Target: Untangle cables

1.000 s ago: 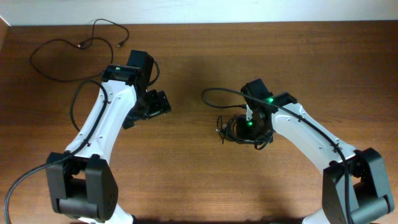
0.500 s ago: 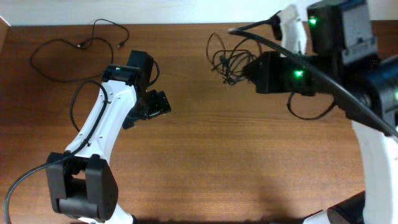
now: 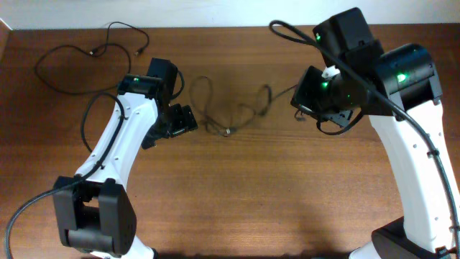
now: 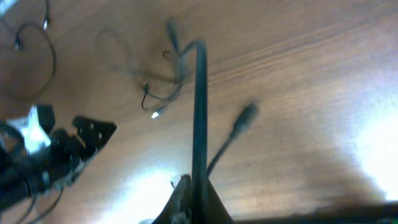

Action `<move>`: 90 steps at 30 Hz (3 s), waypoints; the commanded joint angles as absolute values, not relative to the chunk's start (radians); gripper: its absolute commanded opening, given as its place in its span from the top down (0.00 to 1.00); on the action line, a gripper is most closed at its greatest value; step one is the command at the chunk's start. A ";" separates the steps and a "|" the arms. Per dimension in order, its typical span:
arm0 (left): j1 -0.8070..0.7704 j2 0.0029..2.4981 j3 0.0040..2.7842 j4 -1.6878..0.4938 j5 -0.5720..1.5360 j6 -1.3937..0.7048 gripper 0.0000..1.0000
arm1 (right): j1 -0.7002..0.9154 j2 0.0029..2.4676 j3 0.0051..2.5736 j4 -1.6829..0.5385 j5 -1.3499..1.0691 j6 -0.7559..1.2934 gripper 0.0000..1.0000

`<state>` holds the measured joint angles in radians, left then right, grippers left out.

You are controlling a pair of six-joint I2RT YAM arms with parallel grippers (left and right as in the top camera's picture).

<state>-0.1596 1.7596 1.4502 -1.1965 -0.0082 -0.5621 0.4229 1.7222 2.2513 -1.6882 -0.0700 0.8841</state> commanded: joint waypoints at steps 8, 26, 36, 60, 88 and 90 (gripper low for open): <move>-0.159 1.758 1.453 -1.197 -0.016 -0.568 0.01 | 0.431 1.716 2.259 -1.587 -0.201 0.647 0.96; -0.159 1.758 1.453 -1.197 -0.016 -0.568 0.01 | 0.379 1.741 2.124 -1.699 0.295 0.789 0.05; -0.159 1.758 1.453 -1.194 -0.004 -0.568 0.01 | 0.116 1.740 2.068 -1.699 0.353 0.744 0.01; -0.792 1.814 1.453 -0.733 0.239 0.581 0.01 | -0.118 1.740 2.068 -1.695 0.262 0.711 0.02; -0.637 1.509 1.853 -0.708 0.467 -0.171 1.00 | -0.118 1.740 2.068 -1.695 0.262 0.711 0.02; -0.594 1.460 1.853 -0.694 0.400 -0.163 0.95 | -0.118 1.740 2.068 -1.695 0.262 0.711 0.02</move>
<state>-0.6498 1.5227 1.8481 -0.7067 0.3691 -0.0658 -0.1154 1.7386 2.0743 -1.6928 0.2634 0.7074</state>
